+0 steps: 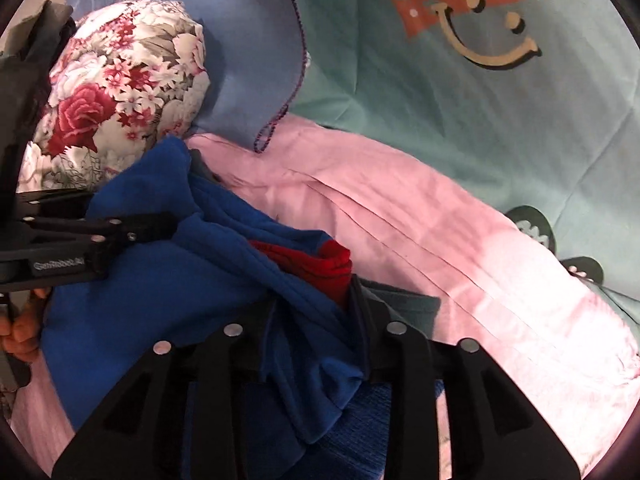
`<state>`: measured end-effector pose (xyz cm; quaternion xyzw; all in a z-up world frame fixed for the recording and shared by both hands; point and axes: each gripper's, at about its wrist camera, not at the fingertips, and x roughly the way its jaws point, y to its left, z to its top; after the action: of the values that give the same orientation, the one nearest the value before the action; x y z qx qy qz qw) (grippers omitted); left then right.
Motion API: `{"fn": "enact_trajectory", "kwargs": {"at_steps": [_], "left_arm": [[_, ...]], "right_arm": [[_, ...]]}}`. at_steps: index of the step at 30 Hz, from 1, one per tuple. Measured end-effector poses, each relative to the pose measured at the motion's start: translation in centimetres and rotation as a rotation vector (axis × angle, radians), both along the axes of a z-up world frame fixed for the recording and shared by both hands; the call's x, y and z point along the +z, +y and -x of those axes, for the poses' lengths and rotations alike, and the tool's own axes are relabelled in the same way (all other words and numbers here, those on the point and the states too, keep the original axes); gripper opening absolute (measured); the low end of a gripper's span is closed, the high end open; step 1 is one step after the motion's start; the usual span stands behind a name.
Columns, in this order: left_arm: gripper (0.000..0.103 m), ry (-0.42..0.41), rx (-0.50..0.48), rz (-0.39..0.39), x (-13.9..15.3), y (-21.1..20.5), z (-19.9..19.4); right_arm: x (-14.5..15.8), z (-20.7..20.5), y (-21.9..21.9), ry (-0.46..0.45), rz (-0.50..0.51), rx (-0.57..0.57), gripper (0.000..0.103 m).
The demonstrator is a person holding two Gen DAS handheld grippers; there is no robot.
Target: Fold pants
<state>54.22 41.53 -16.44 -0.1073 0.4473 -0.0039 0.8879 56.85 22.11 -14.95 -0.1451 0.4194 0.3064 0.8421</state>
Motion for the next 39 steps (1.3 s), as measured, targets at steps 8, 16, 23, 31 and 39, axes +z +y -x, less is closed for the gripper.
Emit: {"fn": "enact_trajectory", "kwargs": {"at_steps": [8, 16, 23, 31, 39], "left_arm": [[0.077, -0.198, -0.007, -0.059, 7.8, -1.1, 4.9], [0.079, -0.047, -0.104, -0.056, -1.0, -3.3, 1.4], [0.081, -0.107, -0.05, -0.077, 3.2, -3.0, 3.2], [0.092, 0.053, -0.034, -0.119, -1.5, -3.9, 6.1], [0.101, -0.075, 0.045, -0.151, 8.8, -5.8, 12.6]], "right_arm": [[8.0, 2.7, -5.8, -0.016, -0.313, -0.061, 0.049], [-0.6, 1.1, -5.4, 0.187, -0.316, -0.062, 0.019], [2.7, 2.6, -6.1, 0.148, -0.352, -0.083, 0.027], [-0.5, 7.0, -6.3, 0.145, -0.2, -0.098, 0.032], [8.0, 13.4, -8.1, 0.035, -0.123, -0.236, 0.09]]}}
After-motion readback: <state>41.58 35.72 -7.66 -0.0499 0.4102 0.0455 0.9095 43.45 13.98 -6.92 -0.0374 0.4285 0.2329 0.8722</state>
